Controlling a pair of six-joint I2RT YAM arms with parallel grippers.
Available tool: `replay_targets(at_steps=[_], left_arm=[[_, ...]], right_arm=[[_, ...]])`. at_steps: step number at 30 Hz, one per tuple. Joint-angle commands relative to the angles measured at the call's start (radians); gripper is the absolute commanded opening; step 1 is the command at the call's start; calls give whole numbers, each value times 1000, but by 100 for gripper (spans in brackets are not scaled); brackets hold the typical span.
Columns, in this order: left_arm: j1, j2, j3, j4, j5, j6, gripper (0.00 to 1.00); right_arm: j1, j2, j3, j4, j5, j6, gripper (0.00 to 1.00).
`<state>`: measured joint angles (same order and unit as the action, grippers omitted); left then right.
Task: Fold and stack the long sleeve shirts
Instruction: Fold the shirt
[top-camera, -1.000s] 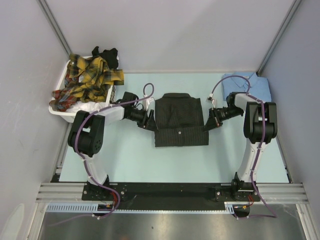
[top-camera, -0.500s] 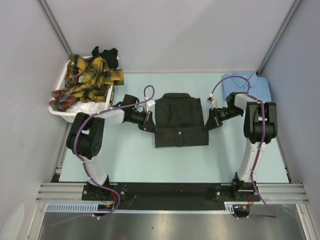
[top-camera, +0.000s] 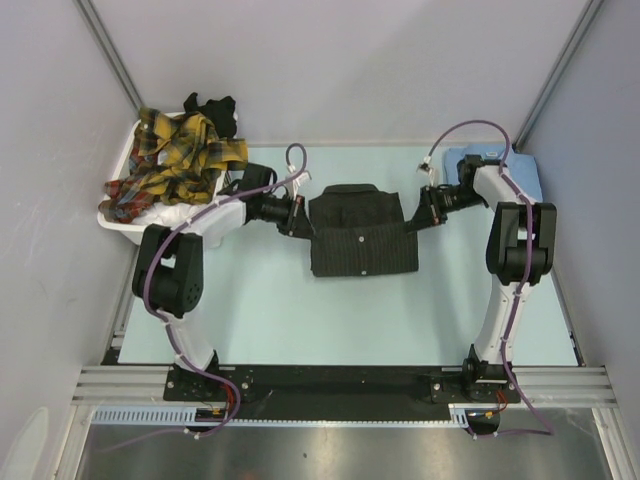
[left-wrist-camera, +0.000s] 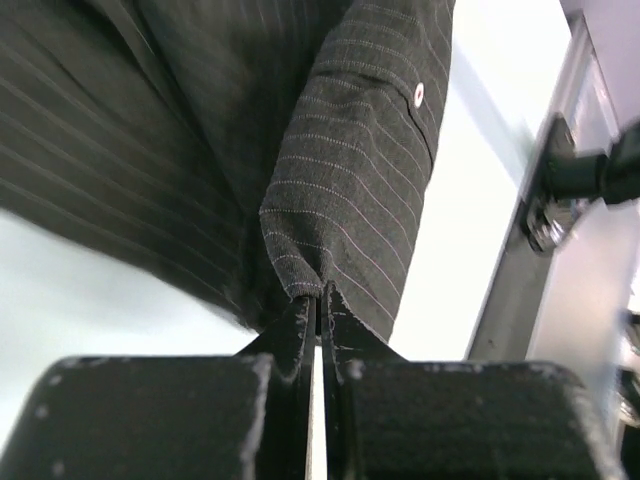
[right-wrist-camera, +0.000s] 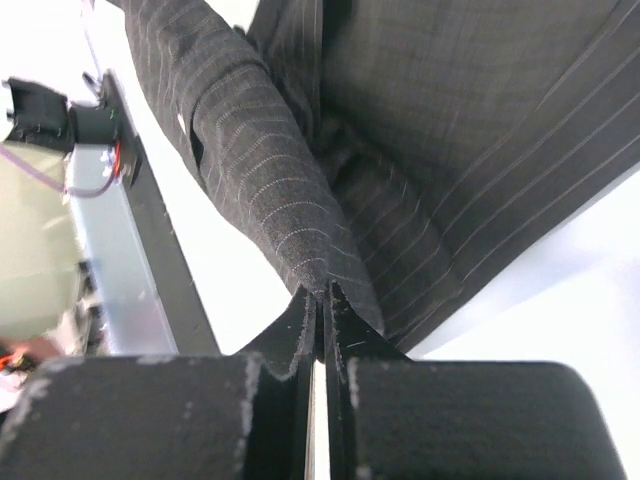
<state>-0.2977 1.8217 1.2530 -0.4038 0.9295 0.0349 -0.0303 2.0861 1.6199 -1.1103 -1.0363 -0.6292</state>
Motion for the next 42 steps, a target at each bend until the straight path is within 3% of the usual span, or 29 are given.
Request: replay_targets(at_steps=[1, 6, 9, 15, 19, 20, 22, 24, 25, 26, 27, 28, 30, 31, 33, 36, 42], left_arm=[[28, 83, 183, -44, -40, 39, 0], [55, 221, 345, -55, -90, 13, 0], [57, 304, 425, -52, -118, -1, 0], [63, 409, 514, -20, -189, -59, 1], [66, 473, 554, 0, -211, -75, 6], [66, 479, 562, -1, -227, -78, 9], [72, 484, 577, -4, -221, -82, 29], [92, 444, 573, -19, -172, -57, 47], [101, 421, 554, -21, -156, -49, 53], [120, 354, 528, -17, -135, -58, 61], [129, 322, 452, 2, -68, -72, 76], [138, 282, 403, 13, -39, -88, 79], [143, 170, 238, 43, 21, -119, 84], [141, 131, 170, 74, 40, -136, 99], [123, 40, -11, 197, 55, -191, 99], [83, 14, -130, 307, 48, -240, 99], [14, 102, -156, 492, 0, -331, 98]], right_arm=[[-6, 101, 190, -16, -31, 57, 0], [6, 228, 404, 4, -36, 132, 0], [16, 307, 472, 136, -39, 245, 0], [27, 385, 489, 442, 18, 498, 0], [27, 414, 488, 527, 44, 577, 2], [27, 422, 489, 538, 41, 597, 13], [27, 422, 500, 541, 30, 624, 29], [4, 387, 497, 529, 19, 660, 50], [-6, 367, 489, 518, 13, 669, 59], [-20, 347, 456, 503, 6, 669, 74], [-43, 288, 427, 471, -2, 671, 81], [-55, 255, 384, 460, -22, 665, 89], [-74, 147, 233, 437, -22, 645, 97], [-77, 109, 178, 434, -15, 631, 100], [-76, 60, 26, 435, 7, 566, 100], [-65, 17, -86, 492, 19, 575, 100], [-30, 64, -183, 601, 61, 557, 96]])
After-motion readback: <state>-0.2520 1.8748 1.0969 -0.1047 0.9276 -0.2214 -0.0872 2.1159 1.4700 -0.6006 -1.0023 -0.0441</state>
